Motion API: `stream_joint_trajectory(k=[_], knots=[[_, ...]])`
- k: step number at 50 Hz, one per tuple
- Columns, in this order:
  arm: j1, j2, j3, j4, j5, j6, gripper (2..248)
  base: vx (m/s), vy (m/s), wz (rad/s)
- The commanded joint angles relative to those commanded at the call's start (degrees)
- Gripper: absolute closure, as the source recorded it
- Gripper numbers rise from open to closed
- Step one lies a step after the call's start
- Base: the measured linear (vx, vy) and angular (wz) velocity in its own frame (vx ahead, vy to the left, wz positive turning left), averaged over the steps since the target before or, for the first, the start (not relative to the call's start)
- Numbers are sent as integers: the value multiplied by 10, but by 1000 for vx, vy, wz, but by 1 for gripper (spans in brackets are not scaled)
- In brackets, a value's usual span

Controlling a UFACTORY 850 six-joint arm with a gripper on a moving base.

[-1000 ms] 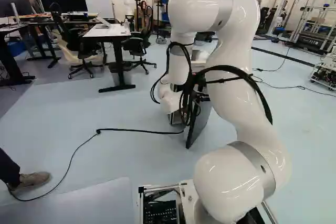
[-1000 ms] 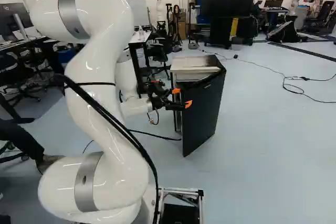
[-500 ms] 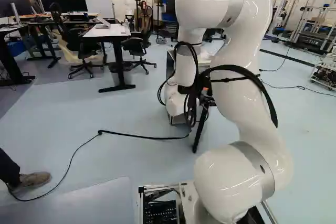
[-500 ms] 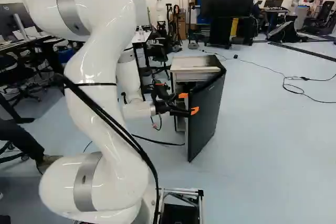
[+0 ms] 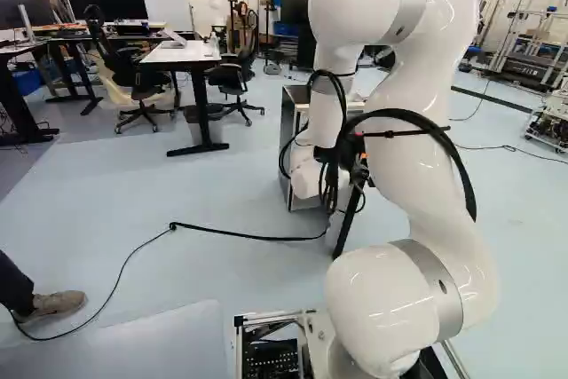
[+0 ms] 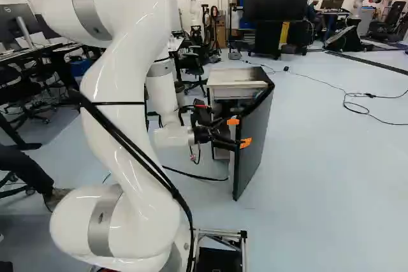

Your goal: Open the fridge door

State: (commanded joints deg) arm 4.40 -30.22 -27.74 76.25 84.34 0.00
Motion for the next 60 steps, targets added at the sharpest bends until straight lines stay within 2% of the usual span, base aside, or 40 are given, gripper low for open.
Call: stream_joint_trajectory(k=[10, 22, 30, 45, 60], knots=[[17, 13, 26, 11, 5, 0, 3, 0, 0, 0], [56, 31, 66, 19, 12, 0, 3, 0, 0, 0], [83, 37, 78, 20, 17, 0, 3, 0, 0, 0], [117, 30, 64, 9, 29, 0, 3, 0, 0, 0], [129, 11, 23, -3, 41, 0, 3, 0, 0, 0]])
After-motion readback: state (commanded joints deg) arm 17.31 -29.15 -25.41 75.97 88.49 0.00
